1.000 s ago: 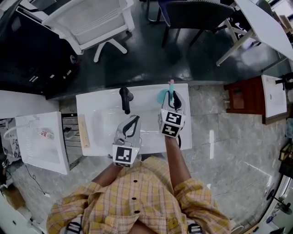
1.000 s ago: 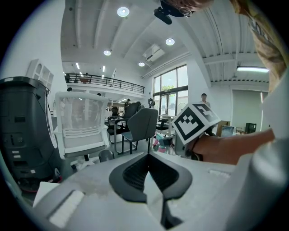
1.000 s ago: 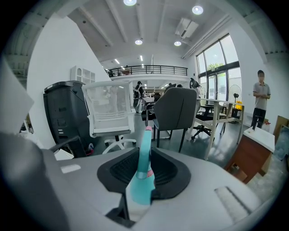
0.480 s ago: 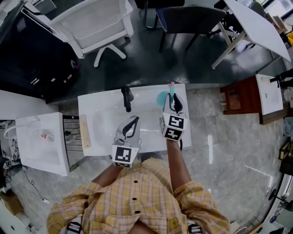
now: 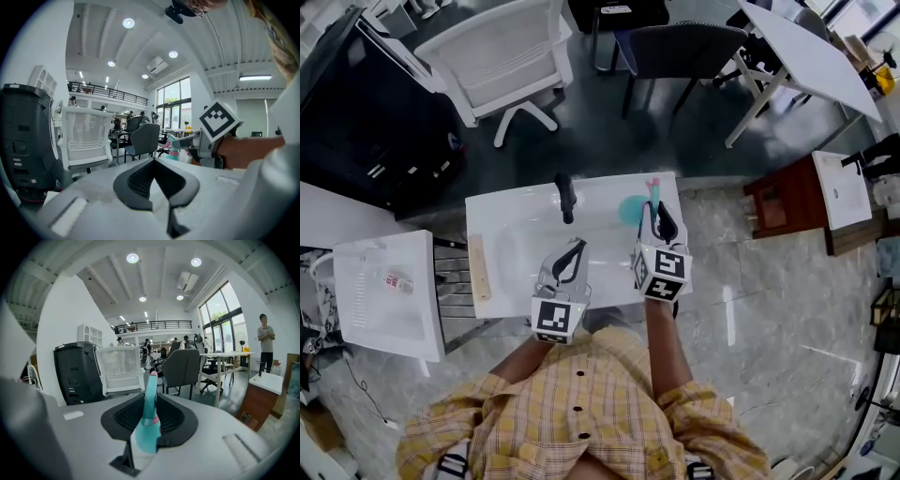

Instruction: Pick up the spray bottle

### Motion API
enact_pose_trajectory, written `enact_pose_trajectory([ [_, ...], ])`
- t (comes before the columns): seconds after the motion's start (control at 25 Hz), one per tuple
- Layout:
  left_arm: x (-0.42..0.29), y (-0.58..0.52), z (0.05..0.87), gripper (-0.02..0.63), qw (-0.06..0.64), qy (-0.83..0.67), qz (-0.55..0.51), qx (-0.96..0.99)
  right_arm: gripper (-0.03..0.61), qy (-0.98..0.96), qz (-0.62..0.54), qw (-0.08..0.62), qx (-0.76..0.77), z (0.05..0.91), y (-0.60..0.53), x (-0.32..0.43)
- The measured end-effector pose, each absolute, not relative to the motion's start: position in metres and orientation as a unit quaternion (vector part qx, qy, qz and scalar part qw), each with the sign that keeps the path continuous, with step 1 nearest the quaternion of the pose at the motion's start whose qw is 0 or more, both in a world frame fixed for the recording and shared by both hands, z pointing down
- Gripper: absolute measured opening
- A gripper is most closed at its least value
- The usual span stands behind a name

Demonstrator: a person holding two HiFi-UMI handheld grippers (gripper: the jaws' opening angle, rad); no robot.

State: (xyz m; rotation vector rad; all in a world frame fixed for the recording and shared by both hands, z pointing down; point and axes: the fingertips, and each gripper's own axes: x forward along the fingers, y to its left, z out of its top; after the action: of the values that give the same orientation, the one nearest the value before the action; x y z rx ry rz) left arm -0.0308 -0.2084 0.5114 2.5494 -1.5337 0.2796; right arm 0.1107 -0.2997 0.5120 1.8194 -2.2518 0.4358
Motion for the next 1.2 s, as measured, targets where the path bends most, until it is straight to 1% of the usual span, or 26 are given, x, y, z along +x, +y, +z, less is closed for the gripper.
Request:
enact_pose_trajectory([
  [0.48,-0.032,-0.181,0.487,-0.002,0.059,-0.510,0.077,0.855,0.084,-0.768,0.149,0.078,0.618,0.481,-0.243,0.109],
  [1.2,-0.046,-0.167,0.460,-0.002,0.042,-0.513,0.058,0.856,0.084,-0.772,0.134,0.061,0.618,0.454,-0.188,0.103],
])
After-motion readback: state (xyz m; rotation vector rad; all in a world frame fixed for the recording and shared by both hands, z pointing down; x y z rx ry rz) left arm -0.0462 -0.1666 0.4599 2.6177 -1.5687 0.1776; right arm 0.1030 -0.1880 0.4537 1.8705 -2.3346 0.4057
